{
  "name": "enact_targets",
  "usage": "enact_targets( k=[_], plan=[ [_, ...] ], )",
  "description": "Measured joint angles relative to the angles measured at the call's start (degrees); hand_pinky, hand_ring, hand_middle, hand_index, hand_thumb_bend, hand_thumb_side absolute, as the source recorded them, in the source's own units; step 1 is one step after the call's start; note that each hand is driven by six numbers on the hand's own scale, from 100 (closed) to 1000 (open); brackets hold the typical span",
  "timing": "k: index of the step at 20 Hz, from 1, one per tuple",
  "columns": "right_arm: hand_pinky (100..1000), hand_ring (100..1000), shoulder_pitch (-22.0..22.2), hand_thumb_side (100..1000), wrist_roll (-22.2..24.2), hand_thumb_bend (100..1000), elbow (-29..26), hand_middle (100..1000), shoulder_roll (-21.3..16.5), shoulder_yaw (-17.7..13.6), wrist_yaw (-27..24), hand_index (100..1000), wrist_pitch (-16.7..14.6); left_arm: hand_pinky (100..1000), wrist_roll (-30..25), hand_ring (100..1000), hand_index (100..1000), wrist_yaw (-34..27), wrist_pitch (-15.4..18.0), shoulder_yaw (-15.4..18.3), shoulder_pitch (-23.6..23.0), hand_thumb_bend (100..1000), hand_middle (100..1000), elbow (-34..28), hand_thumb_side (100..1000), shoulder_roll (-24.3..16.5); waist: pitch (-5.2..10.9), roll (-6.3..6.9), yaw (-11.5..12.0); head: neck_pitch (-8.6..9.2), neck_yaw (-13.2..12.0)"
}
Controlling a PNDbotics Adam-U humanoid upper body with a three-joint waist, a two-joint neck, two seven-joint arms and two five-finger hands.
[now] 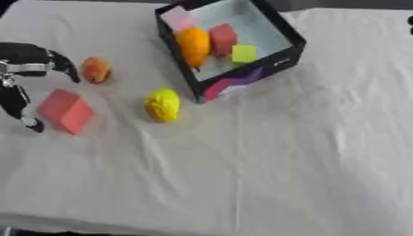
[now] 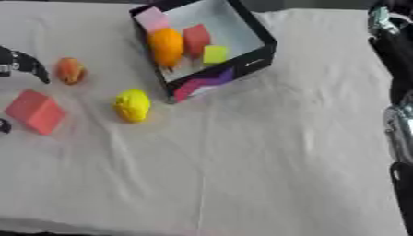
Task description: Pick up objects on the table and place them in the box.
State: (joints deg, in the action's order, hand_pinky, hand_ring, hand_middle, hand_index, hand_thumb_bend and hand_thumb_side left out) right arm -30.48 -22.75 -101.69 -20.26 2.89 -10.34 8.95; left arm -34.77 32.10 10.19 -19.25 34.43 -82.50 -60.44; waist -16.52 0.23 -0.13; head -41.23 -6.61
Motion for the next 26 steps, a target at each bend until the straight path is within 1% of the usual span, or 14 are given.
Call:
enact_targets(
  k=[3,7,9,12,14,15,16,17,18,19,21,23,25,26],
  plan=[
    [785,694,-0.01,350,0.17,115,0.02,664,0.3,0.02,0.0,796,0.06,916,0.49,927,844,0.23,0.22,-0.04,0.51,771,829,1.1,100,0.69,-0.07,-0.02,-0.07,0.0,-0.11],
    [785,695,-0.05,360,0.38,100,0.03,665,0.31,0.15,0.0,796,0.06,896,0.58,917,827,0.29,0.41,-0.41,0.79,757,802,2.15,100,1.47,-0.08,-0.03,-0.08,0.0,-0.34],
    [785,695,-0.08,364,0.46,100,0.03,665,0.31,0.25,0.0,797,0.06,851,0.71,897,807,0.19,0.57,-0.55,0.97,745,766,2.51,100,1.89,-0.08,-0.04,-0.07,0.0,-0.39],
    [785,696,-0.16,364,0.52,100,0.03,666,0.31,0.31,0.0,797,0.12,828,0.94,866,795,-0.21,0.69,-0.98,1.02,722,714,2.8,100,2.41,-0.08,-0.06,-0.06,0.0,-0.4],
    [785,696,-0.21,367,0.52,100,0.03,665,0.31,0.31,-0.01,797,0.12,784,1.19,814,744,-0.66,0.6,-1.12,1.03,708,654,2.76,100,2.42,-0.08,-0.06,0.0,0.0,-0.44],
    [785,695,-0.21,368,0.53,100,0.03,665,0.31,0.31,-0.01,797,0.13,754,1.31,763,709,-0.87,0.49,-1.13,1.05,697,617,2.69,100,2.42,-0.08,-0.06,0.06,0.0,-0.51],
    [785,695,-0.21,368,0.53,100,0.03,665,0.31,0.31,-0.02,797,0.13,749,1.41,756,704,-1.07,0.36,-1.14,1.06,695,612,2.54,100,2.42,-0.08,-0.06,0.1,0.0,-0.58],
    [785,695,-0.21,370,0.54,100,0.03,665,0.31,0.31,-0.02,797,0.14,710,1.52,682,665,-1.29,0.18,-1.15,1.09,679,574,2.39,100,2.42,-0.08,-0.06,0.1,0.0,-0.63],
    [785,695,-0.21,370,0.55,100,0.03,665,0.31,0.31,-0.02,797,0.15,703,1.67,666,658,-1.43,-0.02,-1.15,1.14,675,567,2.33,100,2.42,-0.08,-0.04,0.1,0.0,-0.67],
    [785,695,-0.21,372,0.55,100,0.03,665,0.31,0.31,-0.02,797,0.15,650,1.86,591,599,-1.6,-0.21,-1.15,1.16,646,515,2.11,100,2.42,-0.08,-0.04,0.1,0.0,-0.7],
    [785,695,-0.22,372,0.55,100,0.03,665,0.31,0.31,-0.03,797,0.15,614,2.32,565,572,-1.83,-0.62,-1.15,1.17,627,493,1.52,100,2.42,-0.08,-0.02,0.12,0.0,-0.74],
    [785,695,-0.22,371,0.56,100,0.03,666,0.31,0.31,-0.03,797,0.16,598,2.77,561,571,-2.07,-1.05,-1.13,1.16,614,490,0.59,100,2.38,-0.08,0.0,0.13,0.0,-0.79],
    [785,696,-0.24,370,0.57,100,0.03,667,0.31,0.31,-0.03,797,0.14,561,3.27,546,559,-2.61,-1.56,-1.02,1.24,596,479,-1.47,100,2.31,-0.08,0.01,0.19,-0.01,-0.79],
    [786,697,-0.24,369,0.57,100,0.03,667,0.31,0.3,-0.03,798,0.12,559,3.54,545,559,-3.19,-1.93,-0.79,1.54,592,479,-2.94,100,2.27,-0.08,0.01,0.24,-0.02,-0.74]
  ],
)
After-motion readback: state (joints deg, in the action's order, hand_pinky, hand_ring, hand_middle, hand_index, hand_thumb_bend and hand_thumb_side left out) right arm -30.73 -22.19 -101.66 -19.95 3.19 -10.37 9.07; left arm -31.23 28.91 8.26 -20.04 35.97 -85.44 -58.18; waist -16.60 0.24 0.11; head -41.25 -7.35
